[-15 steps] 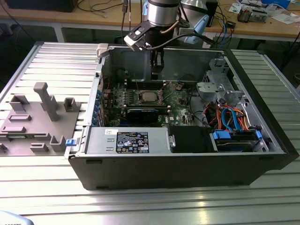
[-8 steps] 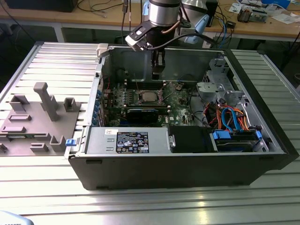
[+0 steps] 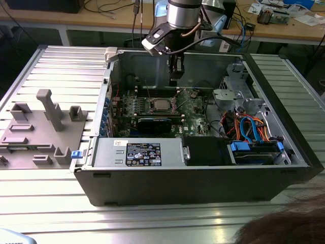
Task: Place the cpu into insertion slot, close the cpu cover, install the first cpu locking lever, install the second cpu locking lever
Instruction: 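Close the cpu cover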
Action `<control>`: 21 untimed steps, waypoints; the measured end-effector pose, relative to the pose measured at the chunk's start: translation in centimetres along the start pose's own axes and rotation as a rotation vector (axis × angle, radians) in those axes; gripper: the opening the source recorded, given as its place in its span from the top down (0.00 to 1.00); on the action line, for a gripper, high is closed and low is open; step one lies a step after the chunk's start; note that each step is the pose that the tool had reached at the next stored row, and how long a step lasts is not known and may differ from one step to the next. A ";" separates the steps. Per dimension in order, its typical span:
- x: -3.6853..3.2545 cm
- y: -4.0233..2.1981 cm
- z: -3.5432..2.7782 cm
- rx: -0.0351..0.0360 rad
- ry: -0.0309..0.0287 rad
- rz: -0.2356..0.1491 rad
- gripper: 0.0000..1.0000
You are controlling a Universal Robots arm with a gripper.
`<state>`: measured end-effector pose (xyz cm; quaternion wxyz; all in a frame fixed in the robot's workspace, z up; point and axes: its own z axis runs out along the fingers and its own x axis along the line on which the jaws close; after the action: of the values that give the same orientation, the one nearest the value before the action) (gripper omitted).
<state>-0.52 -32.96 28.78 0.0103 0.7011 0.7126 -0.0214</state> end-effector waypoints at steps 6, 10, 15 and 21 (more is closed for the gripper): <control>-0.03 1.95 -0.03 0.0031 0.0001 0.000 0.89; -0.05 2.86 -0.04 0.0049 0.0001 0.000 0.89; -0.07 4.43 -0.07 0.0088 0.0001 0.000 0.89; -0.10 6.11 -0.09 0.0140 0.0002 -0.001 0.89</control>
<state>5.59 -32.96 28.78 0.0054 0.7009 0.7127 -0.0263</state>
